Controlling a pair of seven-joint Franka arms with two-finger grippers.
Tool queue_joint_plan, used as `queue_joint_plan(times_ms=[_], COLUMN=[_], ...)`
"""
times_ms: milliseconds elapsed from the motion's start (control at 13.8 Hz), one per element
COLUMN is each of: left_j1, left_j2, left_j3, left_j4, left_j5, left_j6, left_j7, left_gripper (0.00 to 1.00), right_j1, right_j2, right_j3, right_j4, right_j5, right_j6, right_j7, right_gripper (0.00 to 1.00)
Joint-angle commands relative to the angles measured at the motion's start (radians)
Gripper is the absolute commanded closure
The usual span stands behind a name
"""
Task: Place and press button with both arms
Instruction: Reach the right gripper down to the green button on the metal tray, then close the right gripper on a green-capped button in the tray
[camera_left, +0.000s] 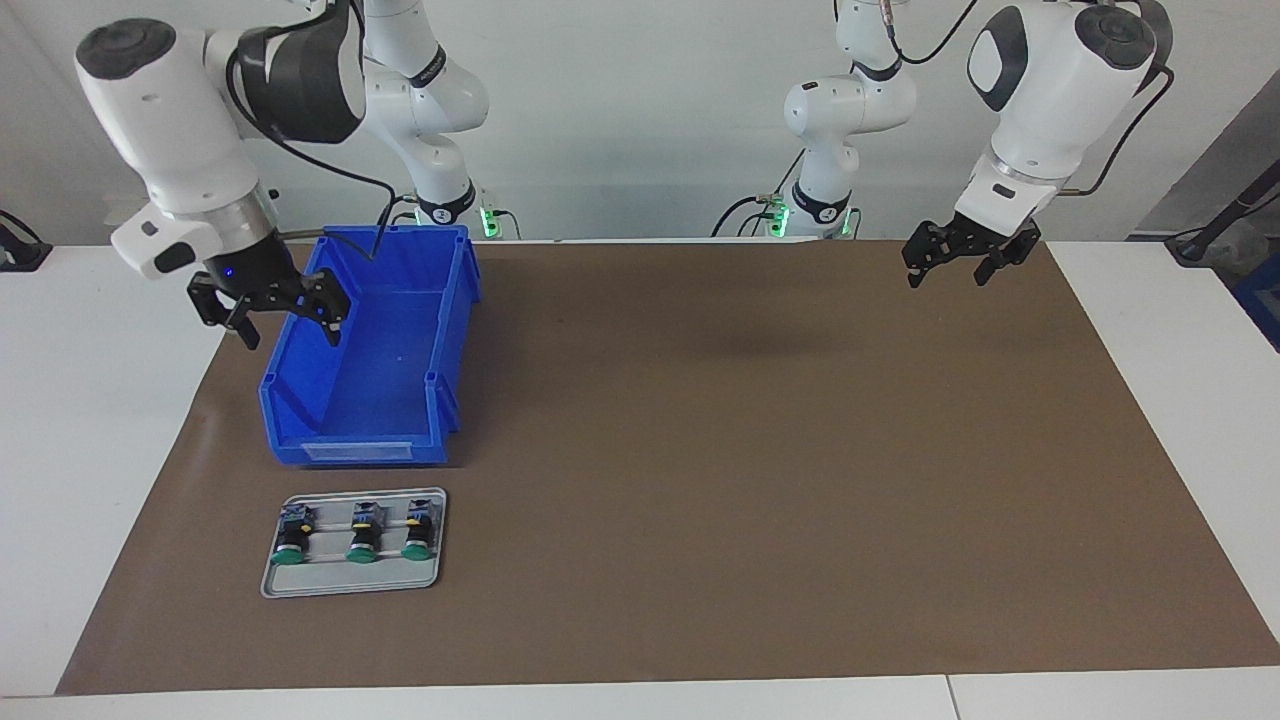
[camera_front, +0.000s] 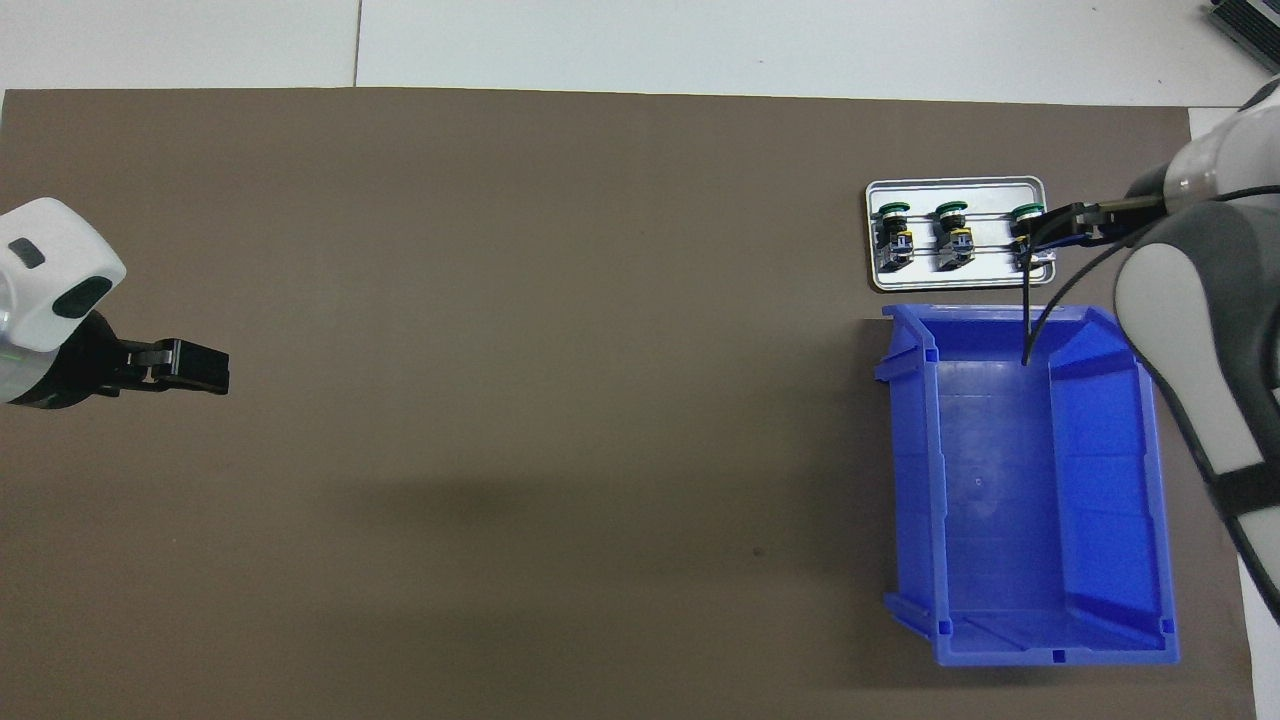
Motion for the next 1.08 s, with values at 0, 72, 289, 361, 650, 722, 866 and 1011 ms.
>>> queue_joint_plan(times_ms=[0, 72, 289, 361, 650, 722, 866, 1011], left_j1=[0.008, 0.008, 0.008, 0.008, 0.008, 0.008, 0.008, 0.008], left_j2=[-0.021, -0.021, -0.021, -0.021, -0.021, -0.021, -0.021, -0.021], left_j3=[-0.005, -0.005, -0.005, -0.005, -0.005, -0.005, -0.005, -0.005], left_j4=[-0.017, -0.017, -0.017, -0.017, -0.017, -0.017, -0.017, -0.017], left_j5=[0.004, 0.004, 0.004, 0.004, 0.004, 0.004, 0.004, 0.004], left_j6=[-0.002, -0.002, -0.002, -0.002, -0.002, -0.002, -0.002, -0.002], left_j7=[0.005, 0.005, 0.005, 0.005, 0.005, 0.005, 0.005, 0.005], left_gripper=[0.01, 0.01, 0.01, 0.01, 0.01, 0.01, 0.01, 0.01], right_j1=[-0.014, -0.011, -0.003, -0.002, -0.005, -0.008, -0.009, -0.011], right_j2=[0.173, 0.2, 0.271, 0.283, 0.288, 0.288, 0.293, 0.297], right_j3=[0.008, 0.007, 0.007, 0.008, 0.008, 0.007, 0.007, 0.008], right_j4=[0.106, 0.104, 0.095, 0.083, 0.003, -0.011, -0.014, -0.018], right_j5=[0.026, 0.046, 0.077, 0.079, 0.079, 0.079, 0.079, 0.079], right_j6=[0.102, 0.162, 0.23, 0.263, 0.311, 0.339, 0.353, 0.357], right_j7=[-0.022, -0.02, -0.022, -0.023, -0.067, -0.084, -0.084, -0.087], right_gripper=[0.0, 0.0, 0.0, 0.0, 0.06, 0.11, 0.21, 0.34])
